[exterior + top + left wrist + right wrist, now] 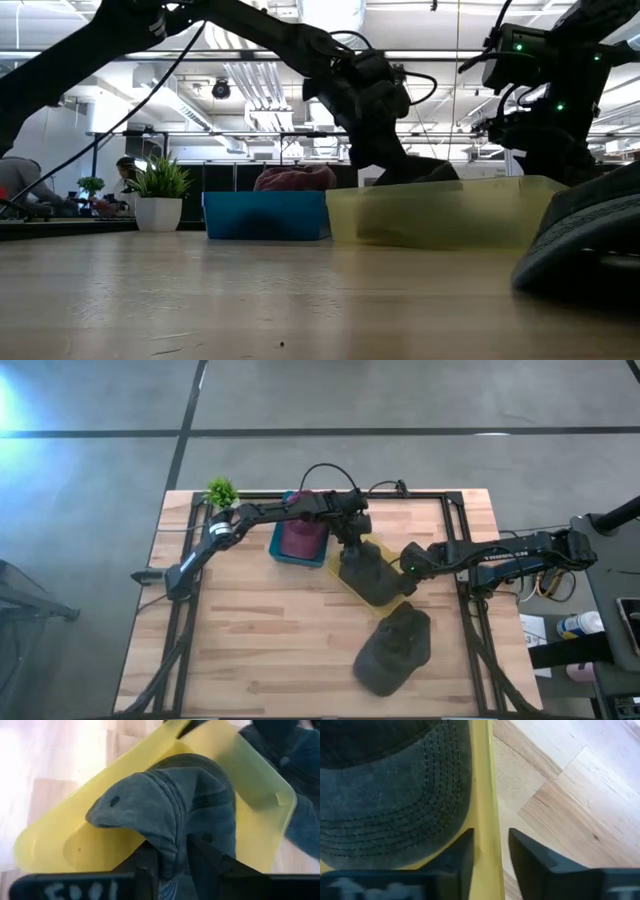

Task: Pick & Place hat
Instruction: Put the left black cap into the yellow bin

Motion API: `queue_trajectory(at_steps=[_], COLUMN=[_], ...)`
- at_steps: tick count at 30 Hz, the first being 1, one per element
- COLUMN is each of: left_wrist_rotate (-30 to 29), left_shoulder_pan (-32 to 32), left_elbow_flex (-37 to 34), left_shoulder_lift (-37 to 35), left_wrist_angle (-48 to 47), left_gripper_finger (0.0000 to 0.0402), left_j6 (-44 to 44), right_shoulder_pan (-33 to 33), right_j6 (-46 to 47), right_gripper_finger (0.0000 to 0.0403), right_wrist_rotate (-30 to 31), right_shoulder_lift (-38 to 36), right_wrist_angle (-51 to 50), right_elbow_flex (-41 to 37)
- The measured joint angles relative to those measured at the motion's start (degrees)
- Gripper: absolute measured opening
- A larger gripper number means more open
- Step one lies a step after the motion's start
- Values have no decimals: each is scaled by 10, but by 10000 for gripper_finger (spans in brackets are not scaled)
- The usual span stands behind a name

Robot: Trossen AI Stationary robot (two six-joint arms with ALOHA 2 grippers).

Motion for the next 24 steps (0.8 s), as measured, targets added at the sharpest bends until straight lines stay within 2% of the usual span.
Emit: queue_trajectory(at_steps=[5, 10, 17, 24], left_wrist_rotate=[-24, -25, -17, -2], left_shoulder_pan=[3, 10, 10, 18], left_elbow_flex=[0, 0, 1, 1], left_shoulder_lift=[-2, -6, -21, -36], left_wrist_angle=[-19, -53, -94, -132], left_gripper_finger=[102, 102, 103, 103], left_j6=[-95, -186, -197, -215], right_shoulder_pan=[0, 0, 0, 0], right_j6=[0, 0, -7, -13], right_gripper_finger=[176, 218, 242, 242], right_wrist_rotate=[0, 3, 35, 45], right_shoulder_lift=[0, -1, -7, -19], right_wrist_angle=[0, 0, -1, -1], right_elbow_flex=[0, 0, 0, 0])
